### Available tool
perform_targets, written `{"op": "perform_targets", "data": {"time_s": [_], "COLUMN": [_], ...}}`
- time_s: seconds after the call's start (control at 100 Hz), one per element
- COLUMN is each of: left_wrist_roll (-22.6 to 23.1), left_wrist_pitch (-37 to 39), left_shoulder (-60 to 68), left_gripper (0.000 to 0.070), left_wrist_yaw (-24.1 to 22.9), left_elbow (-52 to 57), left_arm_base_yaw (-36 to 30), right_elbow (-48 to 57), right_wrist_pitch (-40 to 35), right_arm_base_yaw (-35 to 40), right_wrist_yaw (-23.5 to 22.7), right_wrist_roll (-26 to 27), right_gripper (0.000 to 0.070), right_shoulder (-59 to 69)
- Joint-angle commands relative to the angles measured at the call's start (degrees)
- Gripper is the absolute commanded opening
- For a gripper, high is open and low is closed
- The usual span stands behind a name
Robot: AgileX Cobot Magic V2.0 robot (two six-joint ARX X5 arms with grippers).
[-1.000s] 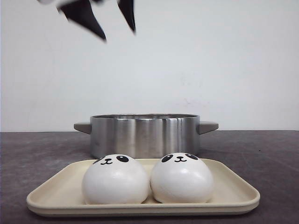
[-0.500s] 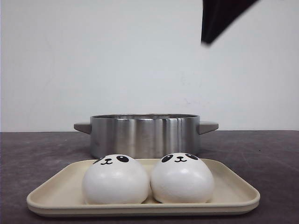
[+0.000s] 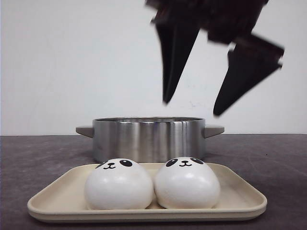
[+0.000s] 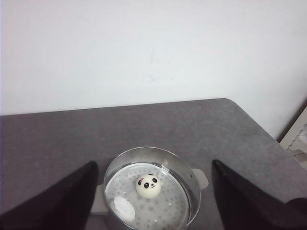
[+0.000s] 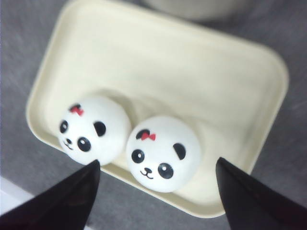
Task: Steam buns
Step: 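Grasp another panda bun from the tray with the right gripper, then lower the bun into the pot with the right gripper, open, withdraw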
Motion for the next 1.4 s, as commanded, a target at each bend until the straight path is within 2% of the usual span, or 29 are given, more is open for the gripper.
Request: {"op": "perform_targets", "data": {"time_s": [0.0, 0.06, 0.47, 0.5, 0.52, 0.54, 0.59, 0.6, 0.64, 0.96, 1.25, 1.39], "left_wrist_roll": [0.5, 0.5, 0.5, 0.5, 0.5, 0.5, 0.5, 0.5, 0.5, 0.5, 0.6, 0.5], "left_wrist_pitch": [0.6, 0.6, 0.6, 0.6, 0.5, 0.5, 0.5, 0.5, 0.4, 0.4, 0.6, 0.6], "left_shoulder": [0.6, 0.6, 0.6, 0.6, 0.6, 0.6, 0.6, 0.6, 0.6, 0.6, 1.2, 1.3], "left_gripper": [0.0428, 0.0428, 0.0428, 0.0428, 0.0428, 0.0428, 0.0428, 0.0428, 0.0428, 0.0428, 0.0428, 0.0428], "left_wrist_yaw": [-0.2, -0.2, -0.2, -0.2, -0.2, -0.2, -0.2, -0.2, -0.2, -0.2, -0.3, -0.3], "left_elbow": [1.4, 1.4, 1.4, 1.4, 1.4, 1.4, 1.4, 1.4, 1.4, 1.4, 1.4, 1.4], "left_arm_base_yaw": [-0.4, -0.4, -0.4, -0.4, -0.4, -0.4, -0.4, -0.4, -0.4, -0.4, -0.4, -0.4], "right_elbow": [0.5, 0.5, 0.5, 0.5, 0.5, 0.5, 0.5, 0.5, 0.5, 7.1, 22.8, 23.3], "right_wrist_pitch": [0.1, 0.2, 4.4, 4.4, 4.4, 4.5, 4.7, 4.7, 4.8, 3.8, 6.5, 11.4], "right_arm_base_yaw": [0.7, 0.7, 0.6, 0.6, 0.6, 0.6, 0.8, 0.8, 0.8, 1.3, -2.3, -6.7], "right_wrist_yaw": [-1.4, -2.5, -2.5, -2.1, -1.5, -0.9, -0.7, -0.6, -0.5, 0.7, 6.5, 6.5], "right_wrist_roll": [0.7, 0.8, 0.8, 0.8, 0.8, 0.8, 0.8, 0.8, 0.8, -3.1, -14.4, -15.8], "right_gripper": [0.0485, 0.0485, 0.0472, 0.0432, 0.038, 0.0297, 0.0018, 0.0, 0.002, 0.0017, 0.0013, 0.0013], "right_shoulder": [3.1, 5.4, 17.4, 17.4, 17.4, 17.4, 17.4, 17.4, 17.3, 9.7, 6.2, 8.9]}}
